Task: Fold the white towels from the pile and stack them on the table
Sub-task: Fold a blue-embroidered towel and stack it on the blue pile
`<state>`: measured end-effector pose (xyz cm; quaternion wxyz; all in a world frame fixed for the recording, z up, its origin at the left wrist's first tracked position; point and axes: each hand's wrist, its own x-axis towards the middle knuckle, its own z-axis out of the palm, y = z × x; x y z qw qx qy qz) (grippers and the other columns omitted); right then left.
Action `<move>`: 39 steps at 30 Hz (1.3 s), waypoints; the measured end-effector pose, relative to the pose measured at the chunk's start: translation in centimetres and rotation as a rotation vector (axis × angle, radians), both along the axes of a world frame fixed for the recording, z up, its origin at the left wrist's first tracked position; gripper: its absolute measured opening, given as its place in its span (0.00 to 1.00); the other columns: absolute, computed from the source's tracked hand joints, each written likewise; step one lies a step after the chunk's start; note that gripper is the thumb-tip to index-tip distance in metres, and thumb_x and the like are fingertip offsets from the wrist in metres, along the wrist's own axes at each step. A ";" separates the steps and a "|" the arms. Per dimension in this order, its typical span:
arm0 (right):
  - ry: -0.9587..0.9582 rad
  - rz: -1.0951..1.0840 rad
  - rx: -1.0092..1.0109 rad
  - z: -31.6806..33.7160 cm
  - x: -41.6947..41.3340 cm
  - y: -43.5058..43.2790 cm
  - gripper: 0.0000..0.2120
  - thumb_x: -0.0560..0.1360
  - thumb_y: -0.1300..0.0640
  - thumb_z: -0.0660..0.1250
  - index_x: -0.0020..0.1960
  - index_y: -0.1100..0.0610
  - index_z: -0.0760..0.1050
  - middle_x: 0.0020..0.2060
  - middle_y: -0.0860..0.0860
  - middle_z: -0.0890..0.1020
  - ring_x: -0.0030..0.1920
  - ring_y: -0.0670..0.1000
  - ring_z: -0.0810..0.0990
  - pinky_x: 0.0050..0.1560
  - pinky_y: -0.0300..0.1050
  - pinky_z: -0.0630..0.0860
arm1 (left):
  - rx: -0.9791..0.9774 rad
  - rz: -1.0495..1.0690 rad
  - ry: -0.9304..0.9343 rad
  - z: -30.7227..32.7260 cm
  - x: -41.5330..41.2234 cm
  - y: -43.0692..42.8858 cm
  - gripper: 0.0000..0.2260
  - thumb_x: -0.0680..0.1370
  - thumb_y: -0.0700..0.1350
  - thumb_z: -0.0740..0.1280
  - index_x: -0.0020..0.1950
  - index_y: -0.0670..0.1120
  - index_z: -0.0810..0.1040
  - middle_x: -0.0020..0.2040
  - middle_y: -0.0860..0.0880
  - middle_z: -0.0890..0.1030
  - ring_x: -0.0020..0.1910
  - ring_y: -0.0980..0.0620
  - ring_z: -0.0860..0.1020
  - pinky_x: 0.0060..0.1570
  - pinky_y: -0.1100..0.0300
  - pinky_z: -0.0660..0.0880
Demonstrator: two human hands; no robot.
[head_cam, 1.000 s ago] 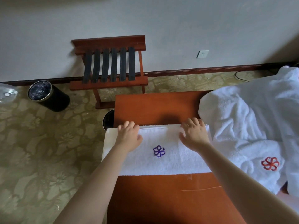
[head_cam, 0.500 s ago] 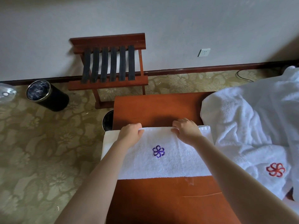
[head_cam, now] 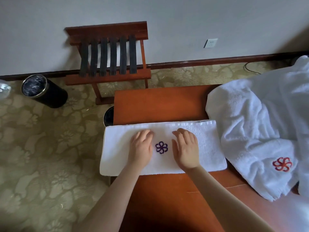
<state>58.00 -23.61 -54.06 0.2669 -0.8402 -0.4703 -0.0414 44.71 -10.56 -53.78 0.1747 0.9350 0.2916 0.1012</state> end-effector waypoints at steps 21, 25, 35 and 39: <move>0.208 0.168 -0.365 0.3 -0.9 1.5 0.25 0.80 0.52 0.47 0.75 0.57 0.62 0.75 0.56 0.62 0.76 0.57 0.58 0.74 0.61 0.51 | -0.023 -0.057 0.016 -1.8 -2.3 -0.1 0.17 0.81 0.41 0.56 0.68 0.40 0.74 0.71 0.43 0.70 0.73 0.44 0.63 0.70 0.44 0.64; 0.095 0.180 -0.484 -1.2 -2.3 2.0 0.26 0.81 0.47 0.45 0.76 0.53 0.60 0.77 0.54 0.58 0.77 0.55 0.54 0.75 0.60 0.47 | 0.076 -0.026 0.173 -2.4 -5.1 1.5 0.23 0.81 0.54 0.52 0.75 0.47 0.66 0.76 0.46 0.61 0.77 0.48 0.56 0.72 0.42 0.58; 0.018 0.138 -0.532 -1.9 -2.2 2.1 0.26 0.81 0.44 0.47 0.77 0.51 0.56 0.77 0.52 0.56 0.77 0.54 0.54 0.74 0.57 0.47 | -0.154 0.372 0.297 -2.4 -6.6 6.0 0.30 0.80 0.64 0.47 0.79 0.53 0.49 0.79 0.44 0.46 0.77 0.41 0.50 0.71 0.42 0.56; 0.009 0.137 -0.570 -1.8 -2.3 2.2 0.27 0.81 0.44 0.46 0.78 0.50 0.53 0.78 0.51 0.53 0.77 0.53 0.52 0.74 0.57 0.45 | -0.598 0.646 0.110 -1.8 -8.9 6.4 0.36 0.77 0.66 0.55 0.78 0.55 0.42 0.78 0.47 0.54 0.74 0.43 0.60 0.65 0.45 0.66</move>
